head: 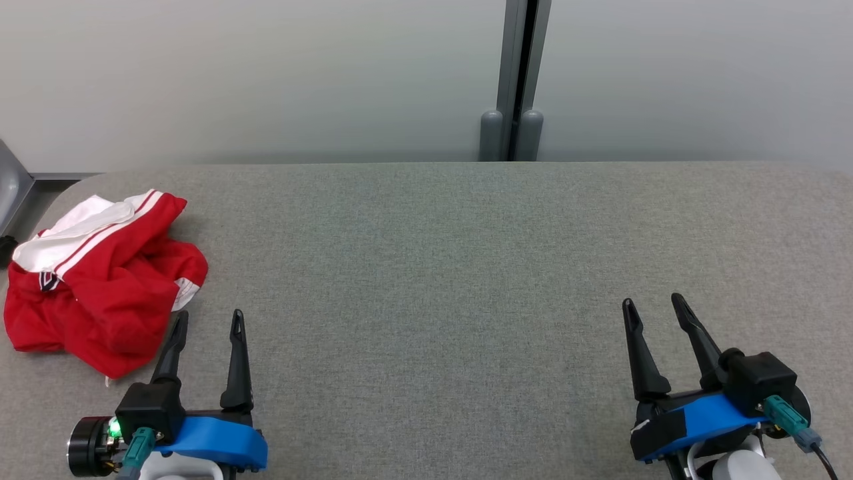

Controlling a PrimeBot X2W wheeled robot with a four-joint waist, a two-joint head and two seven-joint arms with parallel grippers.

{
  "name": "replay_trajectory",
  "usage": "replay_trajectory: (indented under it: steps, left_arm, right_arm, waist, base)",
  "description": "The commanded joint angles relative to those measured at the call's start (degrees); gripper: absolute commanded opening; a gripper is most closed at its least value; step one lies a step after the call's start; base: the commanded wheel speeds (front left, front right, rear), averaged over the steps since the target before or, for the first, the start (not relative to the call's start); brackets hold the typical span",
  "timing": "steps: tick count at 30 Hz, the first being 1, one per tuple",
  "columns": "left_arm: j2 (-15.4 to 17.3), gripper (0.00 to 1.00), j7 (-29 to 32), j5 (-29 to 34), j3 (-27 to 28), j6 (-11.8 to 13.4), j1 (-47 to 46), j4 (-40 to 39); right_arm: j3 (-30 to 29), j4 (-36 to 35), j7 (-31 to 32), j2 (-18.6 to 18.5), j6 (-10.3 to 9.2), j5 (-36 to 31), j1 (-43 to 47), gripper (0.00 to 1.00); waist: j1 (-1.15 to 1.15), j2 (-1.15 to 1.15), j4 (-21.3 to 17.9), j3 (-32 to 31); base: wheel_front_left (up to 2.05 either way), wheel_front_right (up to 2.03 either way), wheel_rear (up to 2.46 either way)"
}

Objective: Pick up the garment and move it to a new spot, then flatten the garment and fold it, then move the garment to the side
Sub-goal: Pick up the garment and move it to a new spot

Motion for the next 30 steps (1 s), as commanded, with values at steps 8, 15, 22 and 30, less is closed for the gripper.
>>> replay_trajectory:
  steps: [8, 15, 22, 30]
  left_arm:
    - [0.2, 1.00, -0.2, -0.1, 0.2, 0.1, -0.7, 0.4]
    - [0.4, 1.00, -0.2, -0.1, 0.4, 0.3, -0.8, 0.4]
    - [1.2, 1.00, -0.2, -0.1, 1.1, 0.6, -1.3, 0.1]
    - [1.9, 1.00, -0.2, -0.6, 2.0, 0.8, -1.5, 0.4]
  right_arm:
    - [-0.4, 0.6, -0.3, -0.3, 0.03, -0.3, -0.7, 1.00]
    - [0.0, 0.6, -0.3, -0.3, 0.03, -0.2, -0.7, 1.00]
    - [1.2, 0.9, -0.3, -0.3, 0.03, -0.6, -1.2, 1.00]
    - [1.9, 1.7, -0.3, -0.3, 0.03, -0.6, -1.8, 1.00]
  waist:
    - [0.00, 0.00, 0.2, 0.1]
    - [0.00, 0.00, 1.4, 0.2]
    - [0.00, 0.00, 3.6, 0.5]
    - [0.00, 0.00, 8.2, 0.7]
  base:
    - [0.00, 0.00, 0.00]
    - [0.00, 0.00, 0.00]
    - [0.00, 0.00, 0.00]
    - [0.00, 0.00, 0.00]
